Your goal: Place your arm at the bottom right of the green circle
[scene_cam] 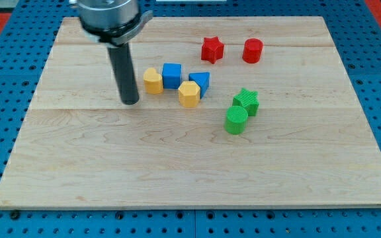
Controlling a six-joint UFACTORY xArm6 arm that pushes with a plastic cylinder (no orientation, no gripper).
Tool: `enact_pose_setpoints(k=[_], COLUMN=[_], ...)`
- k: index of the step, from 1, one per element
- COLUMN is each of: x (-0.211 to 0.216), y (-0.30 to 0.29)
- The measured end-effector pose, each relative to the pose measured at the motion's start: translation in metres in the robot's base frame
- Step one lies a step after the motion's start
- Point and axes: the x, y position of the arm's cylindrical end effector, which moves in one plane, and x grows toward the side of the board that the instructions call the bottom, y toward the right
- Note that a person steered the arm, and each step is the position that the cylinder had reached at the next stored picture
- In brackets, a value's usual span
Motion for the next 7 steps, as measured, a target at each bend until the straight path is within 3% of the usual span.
enact_pose_setpoints(k=[2,3,4,6,7], x=[0.002,0.026,0.079,0.072,0.072], y=[-0.001,-0.012,0.007,0.143,0.143])
